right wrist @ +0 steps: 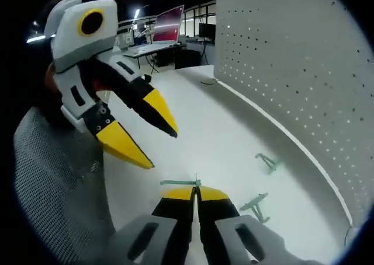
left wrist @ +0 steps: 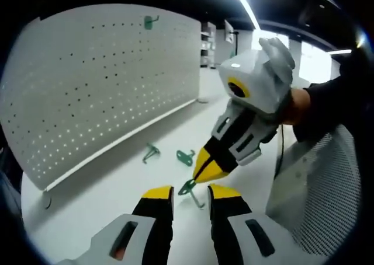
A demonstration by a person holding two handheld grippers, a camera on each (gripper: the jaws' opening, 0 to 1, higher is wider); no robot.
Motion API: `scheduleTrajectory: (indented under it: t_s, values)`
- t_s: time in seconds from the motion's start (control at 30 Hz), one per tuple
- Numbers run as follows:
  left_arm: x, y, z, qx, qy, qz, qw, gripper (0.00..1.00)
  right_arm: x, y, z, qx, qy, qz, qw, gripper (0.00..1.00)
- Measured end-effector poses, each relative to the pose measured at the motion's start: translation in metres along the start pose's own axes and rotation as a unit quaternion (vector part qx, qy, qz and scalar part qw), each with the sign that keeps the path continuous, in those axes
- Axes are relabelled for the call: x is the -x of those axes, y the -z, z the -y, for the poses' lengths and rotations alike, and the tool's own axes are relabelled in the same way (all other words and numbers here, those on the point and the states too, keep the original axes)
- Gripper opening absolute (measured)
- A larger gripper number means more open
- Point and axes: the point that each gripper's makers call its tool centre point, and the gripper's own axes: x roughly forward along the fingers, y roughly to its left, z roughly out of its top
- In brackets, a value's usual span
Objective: Insert the hook assembly into the mounting plate slot until the hook locks in place.
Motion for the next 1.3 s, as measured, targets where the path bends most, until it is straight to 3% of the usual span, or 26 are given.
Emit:
scheduleTrajectory:
  t_s: [0.23,0.43,0.87,1.3]
  values:
    - [-0.005,0.014,0.010,-0.076,0.011,-0.042,0.9961,0.12,-0.002,-0.002,-0.017,0.024,-0.037,0.001,0.9990,0.00]
    - [-0.009,0.030,0.013,-0.154,0.006,-0.086,0.9844,0.09,-0.001,0.003,-0.027,0.051,-0.060,-0.008,0.9968,0.00]
    - [-0.012,0.040,0.020,-0.166,0.030,-0.103,0.9803,0.05,-0.001,0.001,-0.041,0.076,-0.088,-0.008,0.9932,0.00]
    - [-0.012,0.046,0.021,-0.177,0.034,-0.117,0.9767,0.04,0.000,-0.002,-0.044,0.102,-0.089,-0.007,0.9908,0.00]
